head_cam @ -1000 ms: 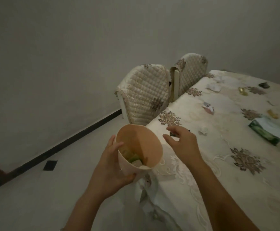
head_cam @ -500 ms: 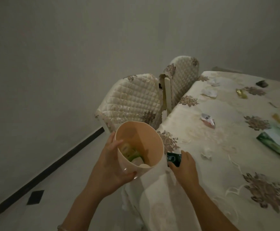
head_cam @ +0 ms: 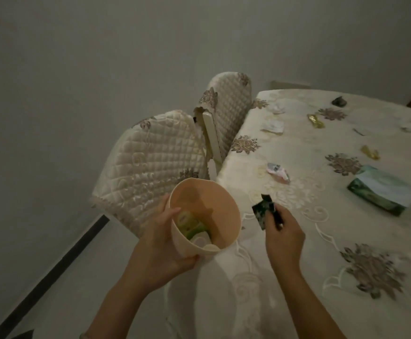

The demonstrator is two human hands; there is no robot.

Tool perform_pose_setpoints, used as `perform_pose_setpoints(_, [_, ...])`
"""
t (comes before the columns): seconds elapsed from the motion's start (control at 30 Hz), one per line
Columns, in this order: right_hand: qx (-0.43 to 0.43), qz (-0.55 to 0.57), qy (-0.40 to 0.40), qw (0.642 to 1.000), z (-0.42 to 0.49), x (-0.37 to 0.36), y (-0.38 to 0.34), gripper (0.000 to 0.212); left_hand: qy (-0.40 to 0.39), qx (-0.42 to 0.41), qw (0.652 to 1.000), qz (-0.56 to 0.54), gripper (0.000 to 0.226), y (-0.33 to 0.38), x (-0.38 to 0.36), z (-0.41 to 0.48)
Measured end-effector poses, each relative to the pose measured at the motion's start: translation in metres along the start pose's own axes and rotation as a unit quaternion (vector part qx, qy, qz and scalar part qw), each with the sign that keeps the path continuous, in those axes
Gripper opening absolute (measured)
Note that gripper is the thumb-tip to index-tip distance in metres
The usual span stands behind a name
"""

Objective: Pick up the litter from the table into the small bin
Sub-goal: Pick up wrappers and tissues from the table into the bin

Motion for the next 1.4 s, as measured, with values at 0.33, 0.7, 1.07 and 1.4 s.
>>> perform_pose_setpoints(0.33, [0.168,-0.144,-0.3,0.928,-0.028,-0.06,-0.084,0.037,-0.078,-0.058,0.995,-0.027,0.083,0.012,-0.035,0.028])
perform_pose_setpoints(0.7, [0.032,-0.173,-0.027,0.984,0.055,0.016,0.014,0.034,-0.086,-0.04,0.994,-0.048,0.09,-0.003,-0.053,0.036])
perform_pose_setpoints(1.07, [0.029,-0.32,-0.142,0.936,0.035,-0.032,0.113,0.031,-0.078,-0.026,0.996,-0.034,0.087,-0.008,-0.054,0.043])
perform_pose_setpoints(1.4, [0.222,0.008,-0.088,0.971,0.037,-0.028,-0.098,0.03,-0.035,-0.044,0.998,-0.042,0.085,0.004,-0.028,0.045])
Point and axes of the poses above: each hand's wrist, its own z-axis towards the middle knuckle, its own x-axis out of the back of the hand, y = z × x, the point moved 9 cm from there along z, towards the middle knuckle, and after that the axes turned 7 degrees about y, right-handed, at the moved point
